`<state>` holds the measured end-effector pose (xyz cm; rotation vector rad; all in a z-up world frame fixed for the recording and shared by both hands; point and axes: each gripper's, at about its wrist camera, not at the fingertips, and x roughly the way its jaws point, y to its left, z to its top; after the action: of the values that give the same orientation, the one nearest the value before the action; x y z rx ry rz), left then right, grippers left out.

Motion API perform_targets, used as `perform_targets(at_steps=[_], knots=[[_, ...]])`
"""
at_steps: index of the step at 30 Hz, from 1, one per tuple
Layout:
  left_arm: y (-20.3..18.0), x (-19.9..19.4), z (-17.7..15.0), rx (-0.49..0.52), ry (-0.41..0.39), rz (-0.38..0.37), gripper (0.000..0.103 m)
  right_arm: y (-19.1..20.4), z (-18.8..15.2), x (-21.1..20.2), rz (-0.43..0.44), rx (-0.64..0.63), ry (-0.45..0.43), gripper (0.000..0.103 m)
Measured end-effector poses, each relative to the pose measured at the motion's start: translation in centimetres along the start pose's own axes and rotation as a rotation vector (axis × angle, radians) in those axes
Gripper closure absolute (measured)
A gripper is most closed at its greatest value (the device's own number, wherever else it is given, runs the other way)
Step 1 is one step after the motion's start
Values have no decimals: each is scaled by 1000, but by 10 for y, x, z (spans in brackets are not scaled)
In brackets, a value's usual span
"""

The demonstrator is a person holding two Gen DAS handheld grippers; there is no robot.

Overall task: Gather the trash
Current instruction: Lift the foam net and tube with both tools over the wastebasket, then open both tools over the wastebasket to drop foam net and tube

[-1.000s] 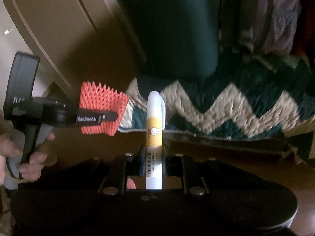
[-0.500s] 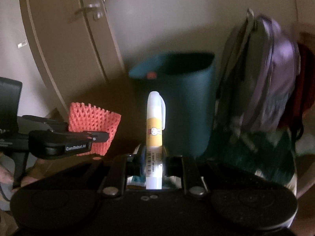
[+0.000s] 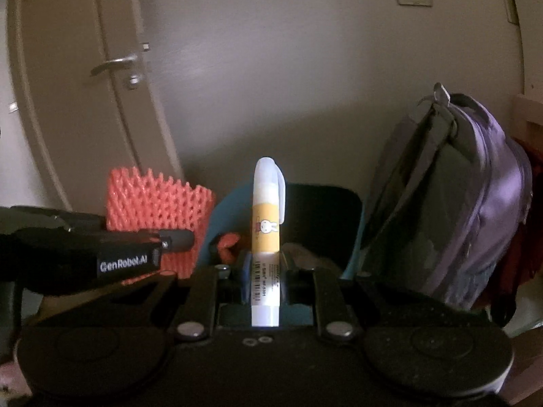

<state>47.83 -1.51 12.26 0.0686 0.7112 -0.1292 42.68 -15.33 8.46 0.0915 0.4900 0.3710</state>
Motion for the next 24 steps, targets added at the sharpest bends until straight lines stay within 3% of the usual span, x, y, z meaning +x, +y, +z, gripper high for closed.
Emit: perform_targets(at_steps=[6,12,24], knots=[[11,72,18,-36,109,58,90,-8,10,61,-48,-21,67,88],[24,126,14,-77,201,52,90,-12,-2,107,-64,-48,143,88],[27,176,-6,-60,334,29,90,1,-30,141,-107,-166,230,87]])
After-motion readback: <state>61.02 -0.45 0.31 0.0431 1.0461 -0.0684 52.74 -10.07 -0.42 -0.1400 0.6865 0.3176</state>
